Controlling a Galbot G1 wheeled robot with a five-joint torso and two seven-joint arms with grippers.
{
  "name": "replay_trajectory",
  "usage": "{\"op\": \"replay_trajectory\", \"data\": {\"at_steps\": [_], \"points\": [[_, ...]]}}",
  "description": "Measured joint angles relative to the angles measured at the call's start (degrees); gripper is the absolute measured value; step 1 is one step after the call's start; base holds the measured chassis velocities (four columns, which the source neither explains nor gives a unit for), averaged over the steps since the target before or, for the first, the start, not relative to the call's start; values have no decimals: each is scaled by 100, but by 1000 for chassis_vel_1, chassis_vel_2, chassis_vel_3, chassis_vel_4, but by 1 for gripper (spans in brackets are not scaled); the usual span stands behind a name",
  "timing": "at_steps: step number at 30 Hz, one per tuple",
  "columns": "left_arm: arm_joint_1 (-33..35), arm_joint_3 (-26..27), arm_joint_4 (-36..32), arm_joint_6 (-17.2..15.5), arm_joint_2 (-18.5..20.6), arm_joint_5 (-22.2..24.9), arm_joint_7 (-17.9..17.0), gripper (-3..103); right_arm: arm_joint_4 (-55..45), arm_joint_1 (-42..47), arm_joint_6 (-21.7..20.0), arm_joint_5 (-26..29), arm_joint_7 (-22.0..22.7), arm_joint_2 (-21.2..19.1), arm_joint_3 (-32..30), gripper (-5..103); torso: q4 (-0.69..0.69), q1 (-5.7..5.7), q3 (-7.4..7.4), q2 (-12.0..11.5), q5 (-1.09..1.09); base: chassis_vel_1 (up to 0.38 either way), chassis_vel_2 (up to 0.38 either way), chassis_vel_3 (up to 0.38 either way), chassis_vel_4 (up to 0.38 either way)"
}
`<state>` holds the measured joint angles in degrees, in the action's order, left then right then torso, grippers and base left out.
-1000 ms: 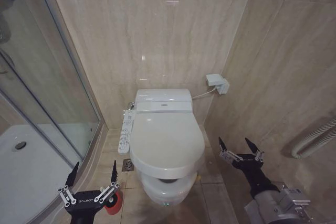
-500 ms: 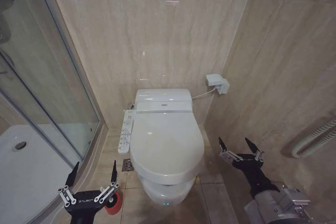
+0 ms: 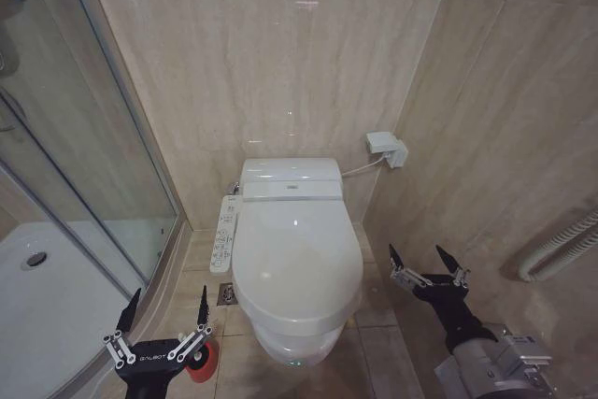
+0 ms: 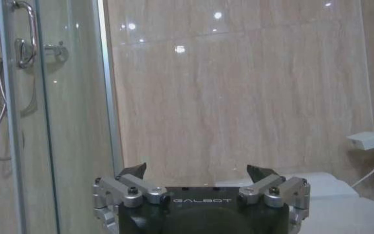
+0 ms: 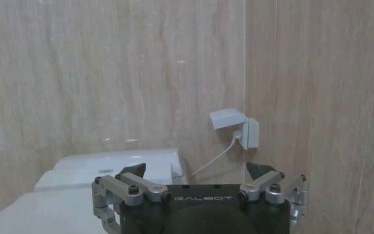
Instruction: Open the toilet lid, clean the toilet bowl with a toilet brush, close the toilet lid, and flush.
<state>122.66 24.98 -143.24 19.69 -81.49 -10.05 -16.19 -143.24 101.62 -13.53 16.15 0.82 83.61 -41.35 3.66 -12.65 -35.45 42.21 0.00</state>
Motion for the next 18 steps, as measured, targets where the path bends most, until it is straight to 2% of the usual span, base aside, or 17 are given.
{"op": "replay_trajectory", "data": {"at_steps": [18], "points": [[0, 0, 0, 0, 0, 0, 0, 100, 0, 0, -1, 2, 5, 0, 0, 100, 0, 0, 0, 0, 0, 0, 0, 0, 0]]}}
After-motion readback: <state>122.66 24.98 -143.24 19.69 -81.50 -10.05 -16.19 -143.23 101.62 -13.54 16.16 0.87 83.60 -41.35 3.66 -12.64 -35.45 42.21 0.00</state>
